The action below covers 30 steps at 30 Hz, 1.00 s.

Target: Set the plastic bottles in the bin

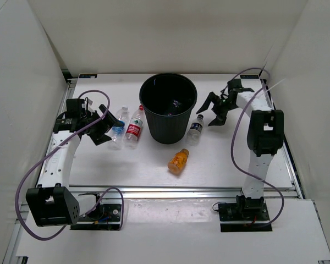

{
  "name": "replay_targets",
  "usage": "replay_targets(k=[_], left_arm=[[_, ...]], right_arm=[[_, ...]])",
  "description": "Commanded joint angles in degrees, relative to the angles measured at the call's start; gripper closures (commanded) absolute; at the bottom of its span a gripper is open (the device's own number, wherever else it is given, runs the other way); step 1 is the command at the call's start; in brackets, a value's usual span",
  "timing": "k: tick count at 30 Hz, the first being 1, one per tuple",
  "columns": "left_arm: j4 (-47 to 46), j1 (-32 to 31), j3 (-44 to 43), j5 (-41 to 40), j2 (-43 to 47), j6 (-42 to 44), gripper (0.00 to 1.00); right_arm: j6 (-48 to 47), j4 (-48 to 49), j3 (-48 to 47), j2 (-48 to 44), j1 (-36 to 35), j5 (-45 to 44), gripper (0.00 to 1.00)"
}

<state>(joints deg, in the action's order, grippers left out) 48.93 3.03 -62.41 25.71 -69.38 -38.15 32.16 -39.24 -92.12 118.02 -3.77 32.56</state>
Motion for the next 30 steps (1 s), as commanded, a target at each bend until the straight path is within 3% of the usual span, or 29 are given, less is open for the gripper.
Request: replay_targets(k=[1, 6, 8, 9, 10, 13, 18, 21, 26, 30], left_arm=[[-0.9, -0.2, -0.6, 0.5, 0.2, 1.2, 0.0], [-0.3, -0.2, -0.6, -1.5, 0.2, 2.3, 0.0], [0.6, -0.2, -0.6, -4.0, 0.7, 2.3, 0.0], [1.2, -0.2, -0.6, -4.7, 0.7, 2.3, 0.0], [1.2, -0.2, -1.1, -5.8, 0.7, 2.3, 0.0], [1.8, -0.2, -1.1, -7.9, 0.1, 1.2, 0.0], [7.1, 0.4, -1.7, -14.2, -4.2, -6.2, 0.13], [10.0, 1.8, 0.6, -12.3, -6.9, -4.4, 0.13], [4.8, 3.0, 5.0, -6.8, -4.7, -4.4, 0.06], [3.5, 1.6, -0.3, -7.9, -5.9, -4.4, 0.0]], right_arm=[[-1.6, -1.4, -1.6, 4.1, -2.5, 2.2, 0.0], [-1.6, -3.3, -4.1, 9.9, -4.8, 2.0, 0.0], [-1.6, -3.9, -4.1, 12.0, -4.8, 2.9, 0.08], [-1.6, -3.9, -4.1, 12.6, -4.8, 3.5, 0.16], [-2.1, -3.9, -3.5, 12.6, -4.8, 3.5, 0.3], [-2.1, -3.9, 1.6, 7.2, -3.4, 0.9, 0.62], [-2.6, -3.3, 10.1, -9.4, 2.3, -6.5, 0.66], [-0.7, -5.5, 7.6, -19.3, 6.0, -7.1, 0.69], [2.9, -7.0, -9.4, -25.7, 3.4, -8.4, 0.69], [4.1, -4.4, -28.5, -19.5, -3.3, -9.0, 0.62]])
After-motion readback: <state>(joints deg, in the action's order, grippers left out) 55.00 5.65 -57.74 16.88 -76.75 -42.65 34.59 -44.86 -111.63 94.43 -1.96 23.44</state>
